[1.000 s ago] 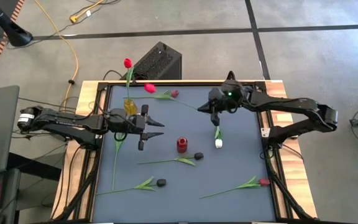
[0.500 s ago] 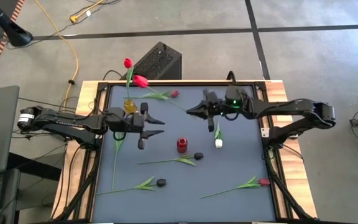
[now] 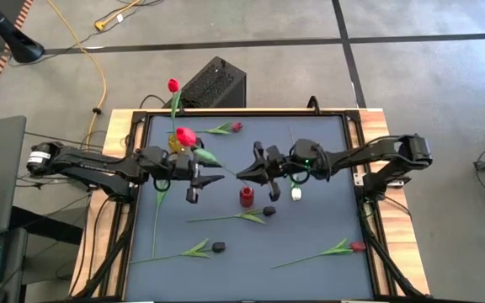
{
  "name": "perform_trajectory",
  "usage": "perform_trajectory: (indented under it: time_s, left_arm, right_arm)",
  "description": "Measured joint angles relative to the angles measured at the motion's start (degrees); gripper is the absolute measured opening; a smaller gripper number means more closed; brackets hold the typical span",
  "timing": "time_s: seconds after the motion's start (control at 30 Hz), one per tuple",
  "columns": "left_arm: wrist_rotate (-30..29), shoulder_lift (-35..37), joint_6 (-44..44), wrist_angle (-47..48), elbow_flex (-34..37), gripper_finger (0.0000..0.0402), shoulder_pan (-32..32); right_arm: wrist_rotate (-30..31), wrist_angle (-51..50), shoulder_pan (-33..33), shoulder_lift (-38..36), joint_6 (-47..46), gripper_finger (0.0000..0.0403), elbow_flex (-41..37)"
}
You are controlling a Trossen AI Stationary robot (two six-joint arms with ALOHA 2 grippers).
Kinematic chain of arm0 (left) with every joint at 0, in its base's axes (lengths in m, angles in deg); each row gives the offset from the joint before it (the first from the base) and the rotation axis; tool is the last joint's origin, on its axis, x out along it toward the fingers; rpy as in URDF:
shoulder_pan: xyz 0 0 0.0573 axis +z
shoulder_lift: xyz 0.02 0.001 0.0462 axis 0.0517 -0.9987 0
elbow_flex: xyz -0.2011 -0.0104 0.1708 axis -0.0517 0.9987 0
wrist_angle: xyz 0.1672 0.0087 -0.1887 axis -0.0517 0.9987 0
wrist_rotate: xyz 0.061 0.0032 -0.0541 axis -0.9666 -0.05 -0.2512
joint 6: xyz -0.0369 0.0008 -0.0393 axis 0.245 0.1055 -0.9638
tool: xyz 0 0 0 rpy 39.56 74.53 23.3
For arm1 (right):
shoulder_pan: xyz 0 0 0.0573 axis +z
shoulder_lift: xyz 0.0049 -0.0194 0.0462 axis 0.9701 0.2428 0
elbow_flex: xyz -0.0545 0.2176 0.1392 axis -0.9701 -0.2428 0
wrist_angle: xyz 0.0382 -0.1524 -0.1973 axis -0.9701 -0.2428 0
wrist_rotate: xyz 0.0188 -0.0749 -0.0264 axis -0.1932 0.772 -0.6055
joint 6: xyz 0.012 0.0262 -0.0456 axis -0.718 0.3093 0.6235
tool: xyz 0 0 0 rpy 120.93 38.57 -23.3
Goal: Sort flowers into vase by color
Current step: Put the red tulip into the yellow vase
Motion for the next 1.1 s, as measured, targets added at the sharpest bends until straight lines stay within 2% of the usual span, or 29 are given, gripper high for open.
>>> perform_trajectory:
  time_s: [0.2,0.37,0.8,0.97,1.1]
  left_arm:
    - [-0.54,-3.77,-0.15,-5.52,0.00,0.0132,-0.08]
    - [-1.16,-4.06,-0.15,-5.94,0.00,0.0132,-0.08]
    - [6.18,-4.06,-2.44,-9.64,0.00,0.0132,-0.11]
    - [6.05,-4.06,-2.98,-9.88,0.00,0.0130,-0.08]
    - [6.06,-4.06,-3.88,-10.35,0.00,0.0114,-0.10]
  right_arm:
    - [-0.30,0.21,0.37,1.82,-0.87,0.0021,0.00]
    - [-0.39,0.01,0.49,1.82,-0.69,0.0021,0.00]
    - [-0.28,-1.89,0.30,1.80,0.79,0.0021,0.00]
    - [-0.17,-1.93,0.31,1.78,0.79,0.0021,0.00]
    - [-0.15,-2.12,0.31,1.78,0.79,0.0021,0.00]
